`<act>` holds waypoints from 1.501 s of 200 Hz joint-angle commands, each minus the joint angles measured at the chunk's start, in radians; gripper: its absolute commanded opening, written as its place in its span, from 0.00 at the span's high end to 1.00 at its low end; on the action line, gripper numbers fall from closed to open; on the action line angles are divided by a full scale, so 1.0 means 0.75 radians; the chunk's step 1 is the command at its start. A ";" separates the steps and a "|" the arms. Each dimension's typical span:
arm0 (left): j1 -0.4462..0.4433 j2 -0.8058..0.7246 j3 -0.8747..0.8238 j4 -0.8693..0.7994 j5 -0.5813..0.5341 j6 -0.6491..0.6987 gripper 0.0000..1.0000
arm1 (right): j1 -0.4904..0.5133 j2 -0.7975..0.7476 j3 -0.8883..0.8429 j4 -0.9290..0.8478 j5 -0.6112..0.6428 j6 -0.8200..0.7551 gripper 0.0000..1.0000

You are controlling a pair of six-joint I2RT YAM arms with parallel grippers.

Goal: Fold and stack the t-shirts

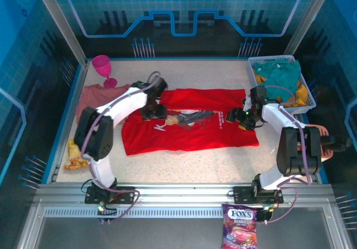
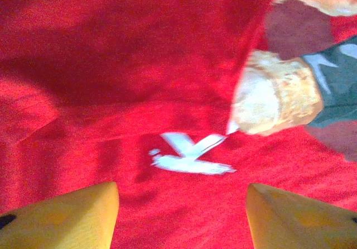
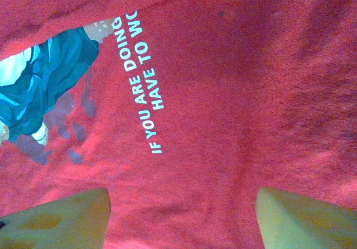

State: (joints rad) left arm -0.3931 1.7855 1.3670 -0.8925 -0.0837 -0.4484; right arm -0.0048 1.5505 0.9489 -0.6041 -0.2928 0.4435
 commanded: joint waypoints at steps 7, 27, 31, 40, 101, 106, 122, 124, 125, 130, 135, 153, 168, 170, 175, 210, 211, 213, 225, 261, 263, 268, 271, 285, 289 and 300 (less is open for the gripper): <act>0.133 -0.146 -0.182 0.099 0.039 -0.013 0.49 | 0.023 0.032 0.016 0.012 -0.031 -0.009 0.30; 0.180 -0.200 -0.298 0.208 0.019 -0.027 0.54 | 0.028 0.042 0.025 0.010 -0.034 -0.008 0.30; 0.191 -0.205 -0.319 0.230 0.021 -0.033 0.54 | 0.028 0.043 0.027 0.008 -0.034 -0.008 0.30; 0.215 -0.214 -0.357 0.273 0.020 -0.047 0.54 | 0.032 0.042 0.029 0.006 -0.035 -0.008 0.30; 0.303 -0.164 -0.471 0.505 -0.004 -0.118 0.51 | 0.036 0.037 0.031 -0.003 -0.023 -0.011 0.30; 0.303 -0.156 -0.469 0.519 -0.010 -0.121 0.51 | 0.037 0.037 0.031 -0.002 -0.023 -0.011 0.30; 0.311 -0.128 -0.465 0.564 -0.018 -0.132 0.52 | 0.036 0.039 0.029 -0.006 -0.017 -0.010 0.30; 0.311 -0.123 -0.463 0.567 -0.015 -0.132 0.52 | 0.036 0.038 0.029 -0.008 -0.017 -0.010 0.30; 0.311 -0.120 -0.462 0.569 -0.015 -0.132 0.52 | 0.036 0.036 0.029 -0.007 -0.018 -0.010 0.30; 0.314 -0.107 -0.454 0.572 -0.015 -0.132 0.53 | 0.035 0.037 0.028 -0.008 -0.017 -0.012 0.30; 0.315 -0.094 -0.446 0.571 -0.018 -0.132 0.54 | 0.035 0.035 0.029 -0.010 -0.015 -0.014 0.30; 0.316 -0.062 -0.420 0.547 -0.038 -0.134 0.62 | 0.037 0.026 0.031 -0.024 -0.004 -0.018 0.30; 0.316 -0.063 -0.428 0.535 -0.062 -0.134 0.66 | 0.035 0.017 0.031 -0.033 0.006 -0.020 0.30; 0.316 -0.063 -0.429 0.532 -0.067 -0.134 0.66 | 0.034 0.015 0.030 -0.033 0.008 -0.021 0.30; 0.316 -0.069 -0.431 0.523 -0.077 -0.135 0.67 | 0.035 0.015 0.031 -0.037 0.008 -0.021 0.30; 0.315 -0.125 -0.474 0.521 -0.114 -0.134 0.68 | 0.034 0.022 0.026 -0.030 0.001 -0.017 0.30; 0.315 -0.125 -0.475 0.521 -0.116 -0.134 0.68 | 0.035 0.022 0.027 -0.031 0.001 -0.017 0.30; 0.316 -0.126 -0.476 0.521 -0.118 -0.133 0.68 | 0.033 0.023 0.025 -0.030 0.001 -0.017 0.30; 0.316 -0.123 -0.485 0.527 -0.124 -0.129 0.68 | 0.035 0.024 0.024 -0.027 -0.003 -0.015 0.30; 0.315 -0.067 -0.471 0.533 -0.112 -0.115 0.77 | 0.034 0.016 0.028 -0.035 0.003 -0.019 0.30; 0.315 -0.063 -0.470 0.533 -0.113 -0.113 0.79 | 0.035 0.017 0.028 -0.037 0.004 -0.021 0.30; 0.316 -0.058 -0.466 0.531 -0.118 -0.109 0.82 | 0.034 0.015 0.029 -0.040 0.006 -0.021 0.30; 0.316 -0.057 -0.462 0.529 -0.122 -0.108 0.84 | 0.034 0.015 0.030 -0.039 0.008 -0.023 0.30; 0.316 -0.041 -0.435 0.500 -0.151 -0.085 0.90 | 0.033 0.015 0.028 -0.041 0.015 -0.026 0.30; 0.316 -0.036 -0.425 0.487 -0.160 -0.075 0.93 | 0.033 0.015 0.029 -0.041 0.014 -0.025 0.30; 0.316 -0.031 -0.391 0.449 -0.189 -0.045 0.99 | 0.029 0.018 0.027 -0.041 0.018 -0.023 0.30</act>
State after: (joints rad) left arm -0.1654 1.7409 1.0225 -0.4942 -0.1703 -0.5224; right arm 0.0082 1.5703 0.9501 -0.6117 -0.2890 0.4431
